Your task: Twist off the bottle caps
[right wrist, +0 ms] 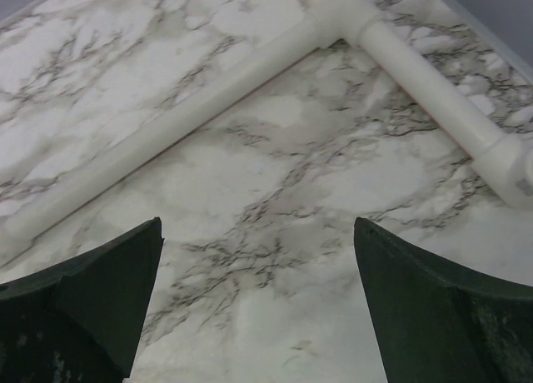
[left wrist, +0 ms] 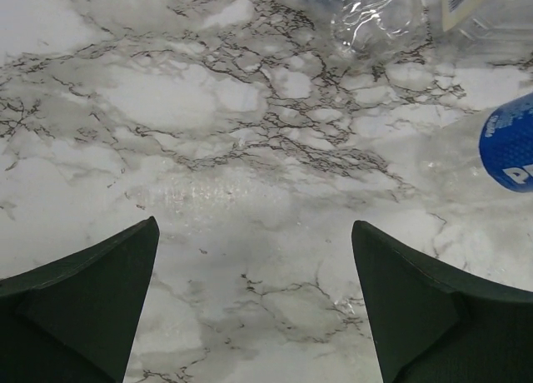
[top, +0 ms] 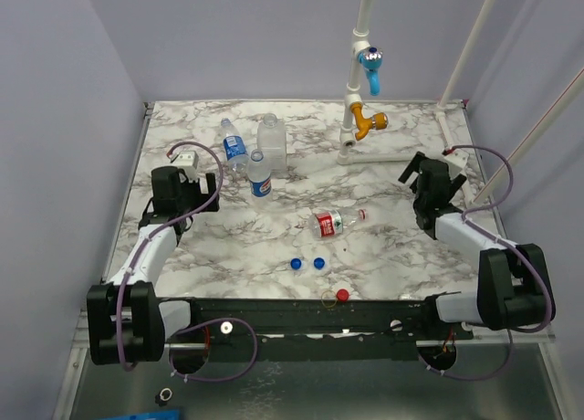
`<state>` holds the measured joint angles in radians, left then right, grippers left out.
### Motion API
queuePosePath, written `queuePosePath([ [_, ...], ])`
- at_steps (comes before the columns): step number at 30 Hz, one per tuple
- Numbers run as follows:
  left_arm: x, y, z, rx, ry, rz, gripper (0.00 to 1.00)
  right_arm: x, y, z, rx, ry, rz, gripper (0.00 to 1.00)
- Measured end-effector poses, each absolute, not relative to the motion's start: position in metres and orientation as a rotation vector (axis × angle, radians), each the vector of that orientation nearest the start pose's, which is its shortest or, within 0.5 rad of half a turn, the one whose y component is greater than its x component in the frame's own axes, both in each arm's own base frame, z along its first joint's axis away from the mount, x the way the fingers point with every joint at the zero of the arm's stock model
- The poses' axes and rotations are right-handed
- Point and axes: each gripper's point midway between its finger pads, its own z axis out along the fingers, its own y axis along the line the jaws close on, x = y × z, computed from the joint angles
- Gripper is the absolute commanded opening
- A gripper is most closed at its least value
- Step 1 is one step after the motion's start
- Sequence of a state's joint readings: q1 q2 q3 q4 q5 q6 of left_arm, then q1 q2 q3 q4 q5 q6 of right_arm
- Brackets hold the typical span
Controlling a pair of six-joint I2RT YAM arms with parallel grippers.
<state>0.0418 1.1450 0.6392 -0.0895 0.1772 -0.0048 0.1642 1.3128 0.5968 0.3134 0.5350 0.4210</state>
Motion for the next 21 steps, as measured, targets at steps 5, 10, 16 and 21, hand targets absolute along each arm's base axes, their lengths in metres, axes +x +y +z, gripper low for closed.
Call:
queuePosePath([
  [5,0.343,-0.005,0.094,-0.027,2.127,-0.162,0.99,0.386,-0.059,0.122,0.637,1.772,-0.239,1.0],
  [10,0.358,0.007,0.082,-0.086,2.059,-0.156,0.99,0.38,-0.076,0.102,0.622,1.748,-0.291,1.0],
  [16,0.372,0.012,0.078,-0.105,1.948,-0.154,0.99,0.371,-0.078,0.075,0.521,1.768,-0.322,1.0],
  [21,0.374,0.012,0.083,-0.12,1.829,-0.164,0.99,0.378,-0.077,0.082,0.479,1.703,-0.299,1.0],
])
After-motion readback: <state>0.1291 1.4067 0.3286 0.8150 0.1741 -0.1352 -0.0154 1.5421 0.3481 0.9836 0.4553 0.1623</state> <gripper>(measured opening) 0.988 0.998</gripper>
